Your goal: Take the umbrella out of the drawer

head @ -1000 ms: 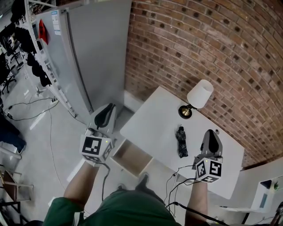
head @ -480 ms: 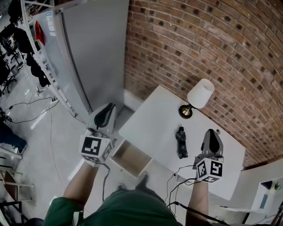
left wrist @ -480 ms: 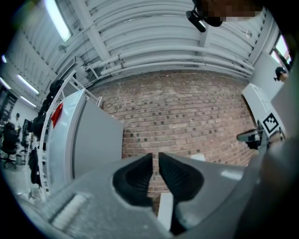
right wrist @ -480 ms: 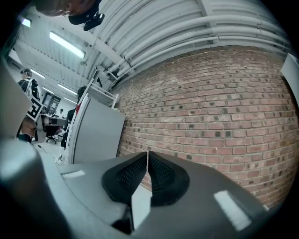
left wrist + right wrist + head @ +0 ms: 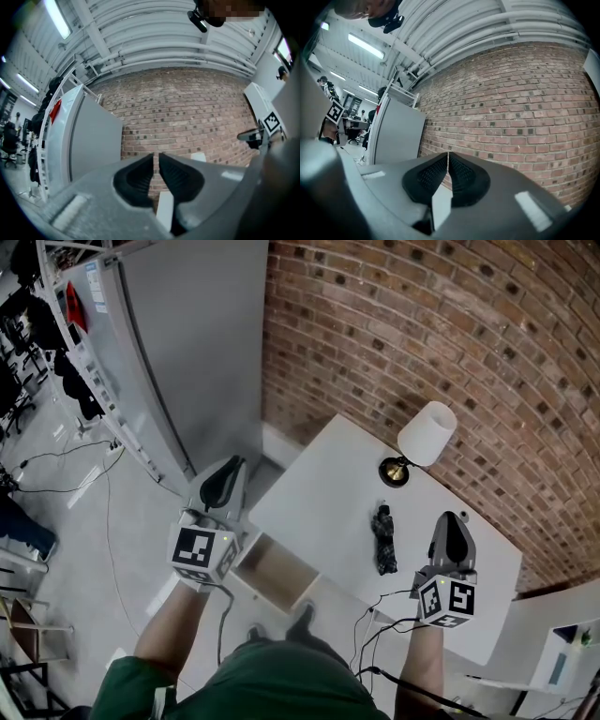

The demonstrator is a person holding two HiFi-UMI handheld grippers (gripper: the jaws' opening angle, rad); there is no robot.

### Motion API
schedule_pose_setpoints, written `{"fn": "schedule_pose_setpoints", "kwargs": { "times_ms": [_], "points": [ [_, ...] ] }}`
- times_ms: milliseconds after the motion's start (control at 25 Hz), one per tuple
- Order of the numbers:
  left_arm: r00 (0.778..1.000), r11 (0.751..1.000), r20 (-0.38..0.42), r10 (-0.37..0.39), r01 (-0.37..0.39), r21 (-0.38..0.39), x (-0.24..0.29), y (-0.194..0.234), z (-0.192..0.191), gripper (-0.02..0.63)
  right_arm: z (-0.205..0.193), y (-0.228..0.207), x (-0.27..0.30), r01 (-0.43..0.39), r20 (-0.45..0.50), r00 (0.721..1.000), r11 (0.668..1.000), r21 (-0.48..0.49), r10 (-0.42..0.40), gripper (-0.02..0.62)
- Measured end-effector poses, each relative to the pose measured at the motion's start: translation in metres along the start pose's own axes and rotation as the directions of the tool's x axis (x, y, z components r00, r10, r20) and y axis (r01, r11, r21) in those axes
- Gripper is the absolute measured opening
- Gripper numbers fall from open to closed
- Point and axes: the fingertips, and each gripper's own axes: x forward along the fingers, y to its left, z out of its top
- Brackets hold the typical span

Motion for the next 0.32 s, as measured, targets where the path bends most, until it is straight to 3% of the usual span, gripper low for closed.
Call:
{"fn": "schedule_pose_setpoints", "kwargs": {
  "times_ms": [320],
  "points": [
    [1.0,1.0,-0.016,0.009,-0.009,0.004,0.014,-0.004,-0.008,0.035,-0.006,-0.009,0.013,-0.017,-0.002,1.0,1.0,0.004,0.017,0.009]
  ]
}}
